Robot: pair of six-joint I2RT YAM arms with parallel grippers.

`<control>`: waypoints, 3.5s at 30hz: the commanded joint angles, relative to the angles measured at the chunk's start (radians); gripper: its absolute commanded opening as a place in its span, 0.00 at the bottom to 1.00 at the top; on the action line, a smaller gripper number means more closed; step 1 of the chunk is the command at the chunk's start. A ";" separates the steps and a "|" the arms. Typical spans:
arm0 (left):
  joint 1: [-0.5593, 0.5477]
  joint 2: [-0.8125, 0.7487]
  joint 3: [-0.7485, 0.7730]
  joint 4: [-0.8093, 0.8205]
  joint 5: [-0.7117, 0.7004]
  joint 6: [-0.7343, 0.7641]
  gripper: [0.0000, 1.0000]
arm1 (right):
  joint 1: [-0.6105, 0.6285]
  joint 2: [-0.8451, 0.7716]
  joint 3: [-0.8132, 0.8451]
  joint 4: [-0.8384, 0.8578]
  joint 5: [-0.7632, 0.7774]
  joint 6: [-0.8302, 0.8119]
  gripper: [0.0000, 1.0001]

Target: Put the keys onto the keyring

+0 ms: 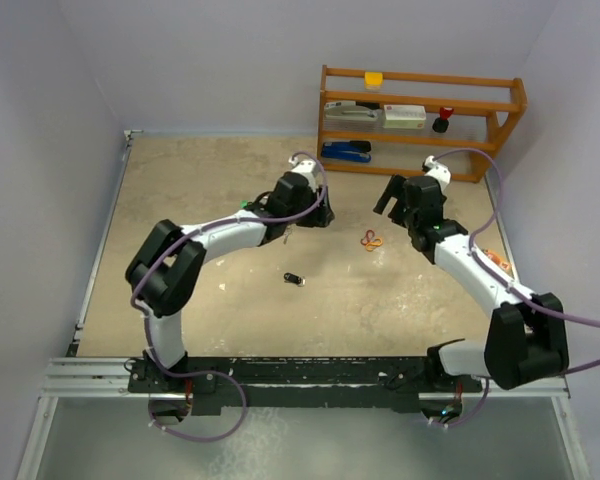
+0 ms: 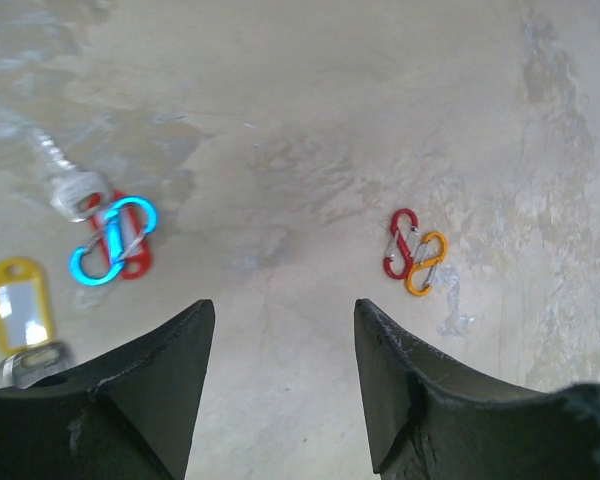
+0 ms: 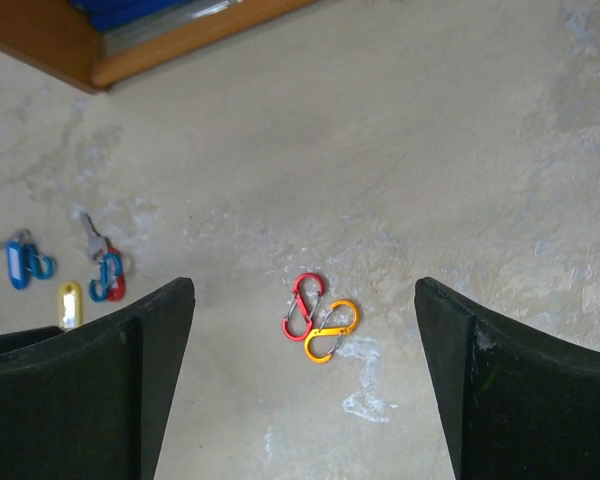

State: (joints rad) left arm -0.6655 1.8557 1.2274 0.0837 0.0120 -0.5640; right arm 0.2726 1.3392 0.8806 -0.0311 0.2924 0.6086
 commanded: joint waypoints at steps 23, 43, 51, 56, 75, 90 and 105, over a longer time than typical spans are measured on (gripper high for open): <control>-0.216 0.358 0.418 -0.138 -0.133 0.245 0.55 | -0.030 -0.374 -0.087 0.094 0.128 -0.049 1.00; -0.228 0.468 0.515 -0.141 -0.099 0.256 0.55 | -0.038 -0.445 -0.098 0.084 0.149 -0.058 1.00; -0.235 0.487 0.527 -0.150 -0.114 0.259 0.54 | -0.039 -0.447 -0.096 0.081 0.143 -0.055 1.00; -0.248 0.496 0.521 -0.162 -0.159 0.280 0.54 | -0.041 -0.446 -0.100 0.084 0.138 -0.053 1.00; -0.258 0.521 0.514 -0.155 -0.314 0.287 0.49 | -0.041 -0.439 -0.103 0.091 0.117 -0.049 1.00; -0.258 0.533 0.506 -0.165 -0.350 0.282 0.34 | -0.042 -0.439 -0.105 0.094 0.114 -0.050 1.00; -0.255 0.489 0.471 -0.161 -0.367 0.280 0.00 | -0.042 -0.428 -0.108 0.100 0.099 -0.049 1.00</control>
State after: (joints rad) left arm -0.9237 2.3531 1.7298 -0.0372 -0.3492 -0.2771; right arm 0.2344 0.9096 0.7792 0.0353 0.4011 0.5652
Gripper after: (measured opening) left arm 0.019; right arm 0.998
